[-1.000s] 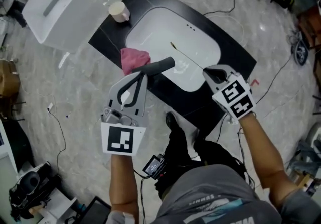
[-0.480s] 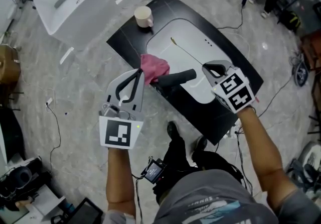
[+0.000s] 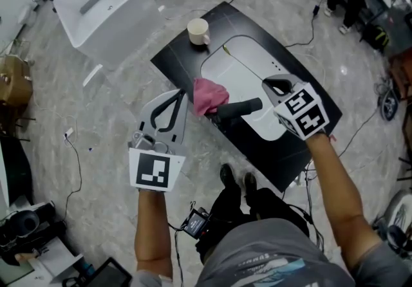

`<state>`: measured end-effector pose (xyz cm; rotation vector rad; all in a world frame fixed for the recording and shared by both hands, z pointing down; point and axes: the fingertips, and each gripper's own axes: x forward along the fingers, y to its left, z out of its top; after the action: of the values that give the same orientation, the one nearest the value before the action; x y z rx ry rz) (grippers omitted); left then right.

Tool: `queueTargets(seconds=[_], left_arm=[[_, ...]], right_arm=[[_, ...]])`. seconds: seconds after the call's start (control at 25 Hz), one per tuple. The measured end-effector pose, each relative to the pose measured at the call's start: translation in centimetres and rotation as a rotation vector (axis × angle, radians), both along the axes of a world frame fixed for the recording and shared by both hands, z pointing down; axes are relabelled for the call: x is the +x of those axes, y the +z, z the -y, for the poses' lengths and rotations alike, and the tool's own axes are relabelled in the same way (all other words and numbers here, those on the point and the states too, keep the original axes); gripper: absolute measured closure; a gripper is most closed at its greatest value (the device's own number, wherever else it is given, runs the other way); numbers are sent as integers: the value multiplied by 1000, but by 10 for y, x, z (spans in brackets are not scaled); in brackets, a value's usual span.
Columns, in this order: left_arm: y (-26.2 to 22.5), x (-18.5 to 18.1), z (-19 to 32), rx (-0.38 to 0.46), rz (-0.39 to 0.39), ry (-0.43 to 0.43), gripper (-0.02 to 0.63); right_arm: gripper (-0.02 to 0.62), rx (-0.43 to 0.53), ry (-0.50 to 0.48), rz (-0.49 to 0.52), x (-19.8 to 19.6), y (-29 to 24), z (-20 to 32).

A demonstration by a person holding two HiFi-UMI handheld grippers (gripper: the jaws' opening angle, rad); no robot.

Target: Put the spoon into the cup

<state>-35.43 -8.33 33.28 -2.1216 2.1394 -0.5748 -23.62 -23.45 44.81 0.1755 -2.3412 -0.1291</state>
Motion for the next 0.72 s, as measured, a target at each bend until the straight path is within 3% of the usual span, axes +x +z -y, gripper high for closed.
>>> queueTargets(seconds=[0.72], left_arm=[[-6, 11, 22, -56, 62, -67, 604]], right_arm=[[563, -61, -63, 44, -15, 4, 27]])
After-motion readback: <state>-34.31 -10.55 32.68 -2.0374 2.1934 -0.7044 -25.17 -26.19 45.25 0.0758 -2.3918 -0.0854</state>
